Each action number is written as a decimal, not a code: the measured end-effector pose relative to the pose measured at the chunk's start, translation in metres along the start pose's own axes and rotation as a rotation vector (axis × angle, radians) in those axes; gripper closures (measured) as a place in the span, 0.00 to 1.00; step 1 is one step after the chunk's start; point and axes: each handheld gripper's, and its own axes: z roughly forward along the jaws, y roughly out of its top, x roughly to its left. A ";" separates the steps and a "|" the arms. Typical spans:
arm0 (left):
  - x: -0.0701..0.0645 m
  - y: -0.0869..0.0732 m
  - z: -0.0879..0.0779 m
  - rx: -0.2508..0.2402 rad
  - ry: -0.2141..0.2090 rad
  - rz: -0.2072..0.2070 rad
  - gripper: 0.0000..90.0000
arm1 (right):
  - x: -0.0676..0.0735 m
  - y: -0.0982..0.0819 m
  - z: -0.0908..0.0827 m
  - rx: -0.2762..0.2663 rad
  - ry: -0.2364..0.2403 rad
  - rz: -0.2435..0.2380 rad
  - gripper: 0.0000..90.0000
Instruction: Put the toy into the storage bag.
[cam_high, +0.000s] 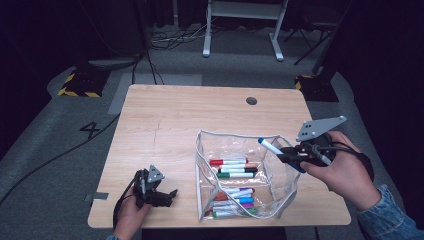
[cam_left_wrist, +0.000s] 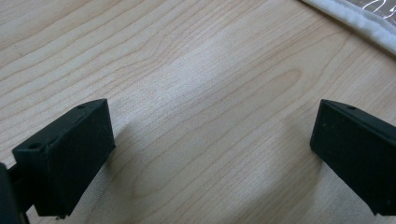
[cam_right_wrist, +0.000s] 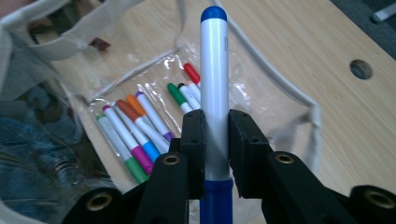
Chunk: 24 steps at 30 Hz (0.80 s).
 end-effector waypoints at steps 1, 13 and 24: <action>0.000 0.000 0.000 0.000 0.001 0.000 0.00 | 0.005 0.002 0.001 0.003 0.014 -0.018 0.85; 0.000 0.000 0.000 0.000 0.001 0.000 0.00 | 0.043 0.020 0.020 0.071 0.150 -0.149 0.85; 0.000 0.000 0.000 -0.001 0.001 -0.001 0.00 | 0.061 0.030 0.042 0.158 0.235 -0.225 0.85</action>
